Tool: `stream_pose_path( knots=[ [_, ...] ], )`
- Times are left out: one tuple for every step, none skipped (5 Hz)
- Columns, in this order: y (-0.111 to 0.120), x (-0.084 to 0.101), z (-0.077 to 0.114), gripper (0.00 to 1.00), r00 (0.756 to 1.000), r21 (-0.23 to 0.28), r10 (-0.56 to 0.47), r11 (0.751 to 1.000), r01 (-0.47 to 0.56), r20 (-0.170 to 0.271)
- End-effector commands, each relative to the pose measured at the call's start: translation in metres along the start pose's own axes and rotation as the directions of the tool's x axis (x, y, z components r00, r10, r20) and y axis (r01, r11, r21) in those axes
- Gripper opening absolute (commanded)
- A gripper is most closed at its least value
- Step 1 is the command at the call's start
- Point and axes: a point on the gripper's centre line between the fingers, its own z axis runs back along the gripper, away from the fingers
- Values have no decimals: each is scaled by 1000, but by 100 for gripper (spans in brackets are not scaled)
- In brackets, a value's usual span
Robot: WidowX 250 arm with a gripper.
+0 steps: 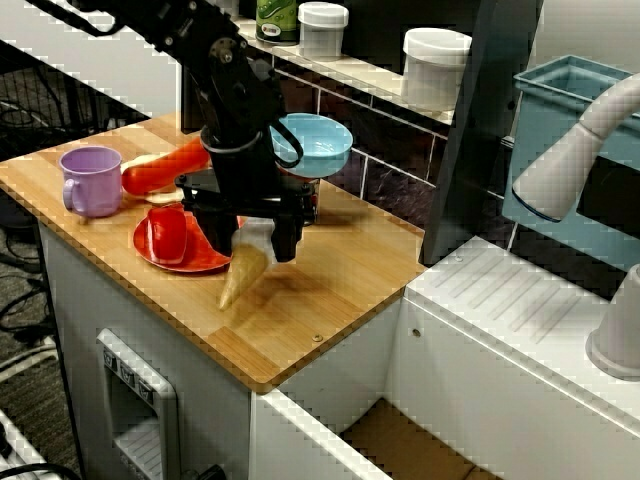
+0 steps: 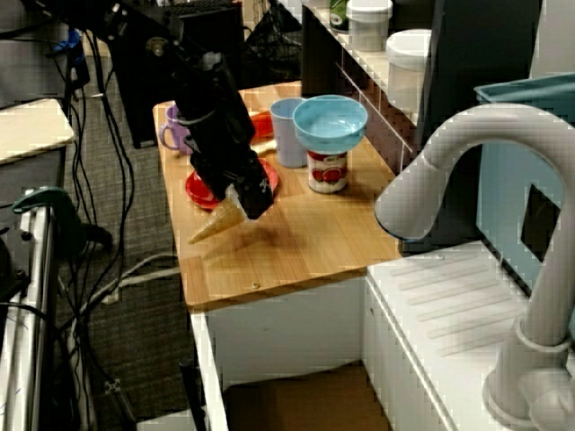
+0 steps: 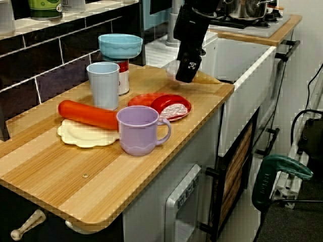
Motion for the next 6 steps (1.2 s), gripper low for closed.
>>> stream_pose_path(
  knots=[
    [-10, 18, -4, 0, 999, -10, -1, 1000, 2, 39],
    [-10, 19, -4, 81, 999, -7, 9, 1000, -9, 35],
    [-9, 20, -3, 100, 999, -6, 17, 1000, -17, 33],
    [-7, 22, -2, 100, 999, -10, 38, 999, -38, 22],
    [-4, 25, 4, 100, 997, -25, 69, 997, -69, 17],
    [-1, 27, 11, 100, 997, -38, 82, 996, -81, 8]
  ],
)
